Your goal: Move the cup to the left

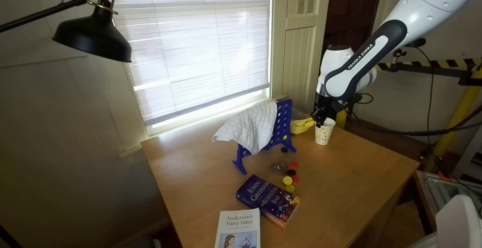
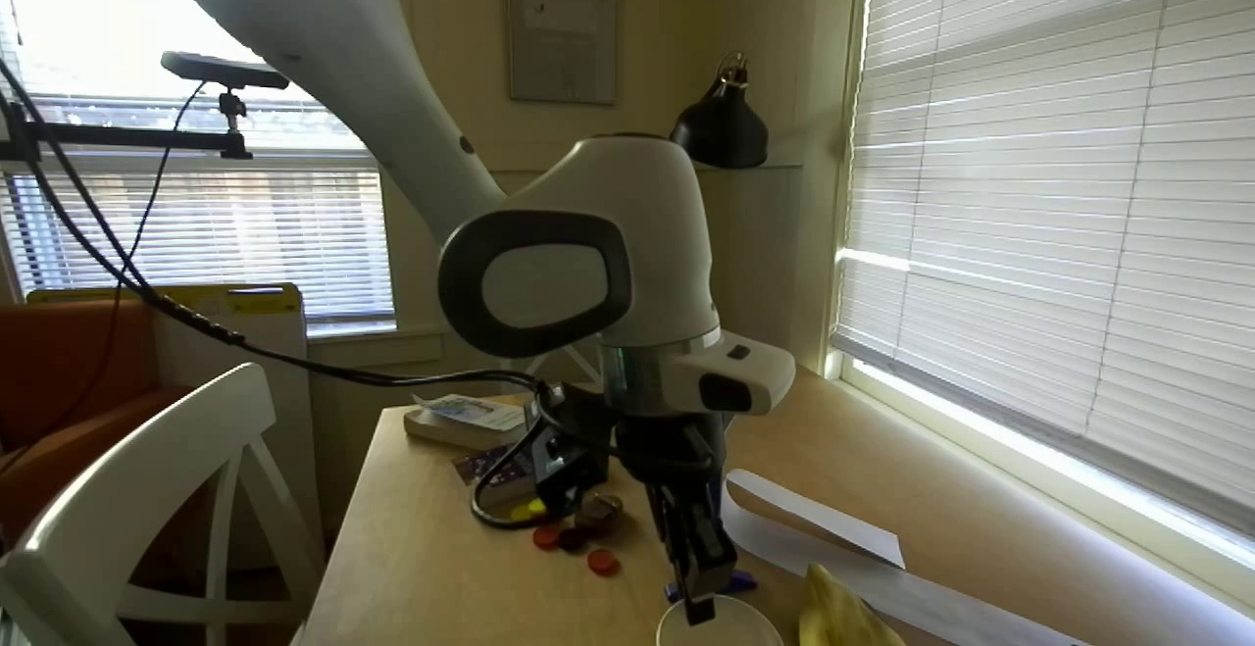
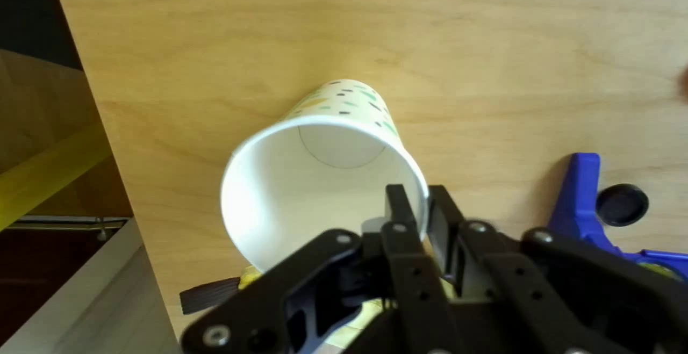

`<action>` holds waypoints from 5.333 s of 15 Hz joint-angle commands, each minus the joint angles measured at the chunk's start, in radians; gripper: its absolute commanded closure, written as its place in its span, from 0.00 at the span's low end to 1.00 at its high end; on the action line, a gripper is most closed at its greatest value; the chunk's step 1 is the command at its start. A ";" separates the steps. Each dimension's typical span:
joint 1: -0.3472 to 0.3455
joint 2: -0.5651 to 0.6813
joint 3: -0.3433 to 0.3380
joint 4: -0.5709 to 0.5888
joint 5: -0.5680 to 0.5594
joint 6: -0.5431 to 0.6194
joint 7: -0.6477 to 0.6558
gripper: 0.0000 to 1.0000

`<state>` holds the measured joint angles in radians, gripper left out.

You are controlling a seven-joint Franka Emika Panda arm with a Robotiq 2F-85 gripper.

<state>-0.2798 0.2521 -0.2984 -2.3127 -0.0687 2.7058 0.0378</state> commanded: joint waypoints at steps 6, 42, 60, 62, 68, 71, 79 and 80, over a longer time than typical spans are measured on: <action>0.111 -0.164 -0.085 -0.035 -0.285 -0.113 0.108 0.99; 0.410 -0.200 0.419 0.074 -0.256 -0.154 -0.110 0.99; 0.488 0.296 0.372 0.590 -0.346 -0.287 -0.067 0.99; 0.487 0.303 0.371 0.568 -0.343 -0.232 -0.065 0.99; 0.473 0.334 0.382 0.541 -0.290 -0.128 -0.089 0.99; 0.477 0.337 0.375 0.532 -0.285 -0.123 -0.092 0.99; 0.524 0.142 0.357 0.414 -0.336 -0.173 -0.069 0.30; 0.538 0.085 0.352 0.385 -0.353 -0.221 -0.059 0.23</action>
<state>0.2172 0.5018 0.0774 -1.8141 -0.3887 2.5640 -0.0341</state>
